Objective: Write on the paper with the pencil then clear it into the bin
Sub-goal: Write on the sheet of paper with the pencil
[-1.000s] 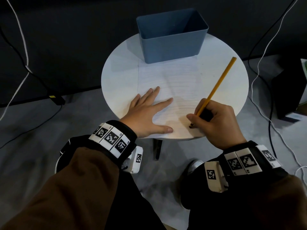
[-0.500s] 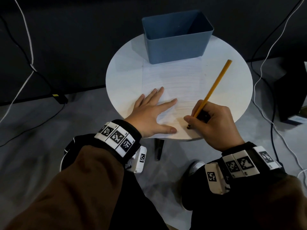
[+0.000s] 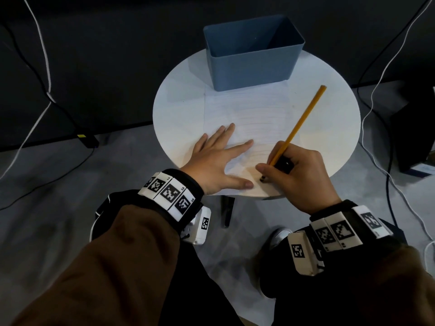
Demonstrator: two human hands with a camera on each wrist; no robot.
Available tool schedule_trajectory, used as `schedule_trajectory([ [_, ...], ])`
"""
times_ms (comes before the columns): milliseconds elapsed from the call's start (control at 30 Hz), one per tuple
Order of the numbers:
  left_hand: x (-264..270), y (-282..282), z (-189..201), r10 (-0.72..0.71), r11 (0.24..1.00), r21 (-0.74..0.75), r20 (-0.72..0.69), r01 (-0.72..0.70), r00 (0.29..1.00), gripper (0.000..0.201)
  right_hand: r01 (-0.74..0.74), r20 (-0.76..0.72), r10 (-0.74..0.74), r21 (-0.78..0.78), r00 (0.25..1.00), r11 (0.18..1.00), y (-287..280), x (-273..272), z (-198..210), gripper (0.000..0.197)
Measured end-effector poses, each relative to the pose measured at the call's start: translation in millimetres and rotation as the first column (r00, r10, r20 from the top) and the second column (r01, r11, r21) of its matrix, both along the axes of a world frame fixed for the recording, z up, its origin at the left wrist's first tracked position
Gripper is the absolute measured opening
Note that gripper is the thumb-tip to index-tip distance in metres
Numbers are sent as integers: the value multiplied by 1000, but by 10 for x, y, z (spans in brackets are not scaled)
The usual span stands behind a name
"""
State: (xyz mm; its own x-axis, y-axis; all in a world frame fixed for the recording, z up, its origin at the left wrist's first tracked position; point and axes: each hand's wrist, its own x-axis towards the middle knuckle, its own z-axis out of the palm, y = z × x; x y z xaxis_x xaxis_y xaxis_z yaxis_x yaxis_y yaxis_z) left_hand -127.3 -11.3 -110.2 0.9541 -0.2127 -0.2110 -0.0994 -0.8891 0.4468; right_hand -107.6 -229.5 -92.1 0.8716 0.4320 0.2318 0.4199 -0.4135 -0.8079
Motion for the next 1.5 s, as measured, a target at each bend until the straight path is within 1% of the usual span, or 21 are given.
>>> schedule_trajectory([
  [100,0,3,-21,-2,1000,-24,8,2,1000,97,-53,14,53,-19,998,998,71,-28,-37,22],
  [233,-9,0,-12,-6,1000,-2,8,6,1000,96,-24,23,25,-60,999,998,-46,5,-13,23],
  [333,-3,7,-12,-9,1000,10,12,9,1000,97,11,21,-10,-46,1000,999,-87,17,27,23],
  [433,2,13,-15,-12,1000,16,7,12,1000,97,-27,32,27,-24,999,999,21,-4,22,22],
  [533,8,7,-27,-13,1000,16,8,13,1000,97,-66,52,70,-65,996,996,87,-32,-25,23],
  [733,12,4,-17,-12,1000,24,-9,12,1000,97,-26,51,32,-102,998,994,-73,26,3,23],
  [867,11,6,-17,-11,1000,8,4,10,1000,97,-46,48,49,-52,998,998,35,-12,14,22],
  [967,14,3,-12,-12,1000,8,0,12,1000,98,-64,49,67,-68,997,996,83,-24,-21,23],
  [1100,3,5,2,-20,1000,4,-5,20,1000,98,-2,52,6,-83,999,997,-52,26,-18,23],
  [1200,0,3,12,-17,1000,-5,-1,17,1000,98,28,51,-25,-66,998,997,-71,29,14,22],
  [1367,16,12,-9,-18,1000,-14,3,18,1000,99,-15,41,16,-18,999,1000,147,-45,-38,22],
  [1500,14,17,-8,-21,1000,-1,-6,21,1000,98,-5,49,7,-37,999,999,50,-3,-46,21],
])
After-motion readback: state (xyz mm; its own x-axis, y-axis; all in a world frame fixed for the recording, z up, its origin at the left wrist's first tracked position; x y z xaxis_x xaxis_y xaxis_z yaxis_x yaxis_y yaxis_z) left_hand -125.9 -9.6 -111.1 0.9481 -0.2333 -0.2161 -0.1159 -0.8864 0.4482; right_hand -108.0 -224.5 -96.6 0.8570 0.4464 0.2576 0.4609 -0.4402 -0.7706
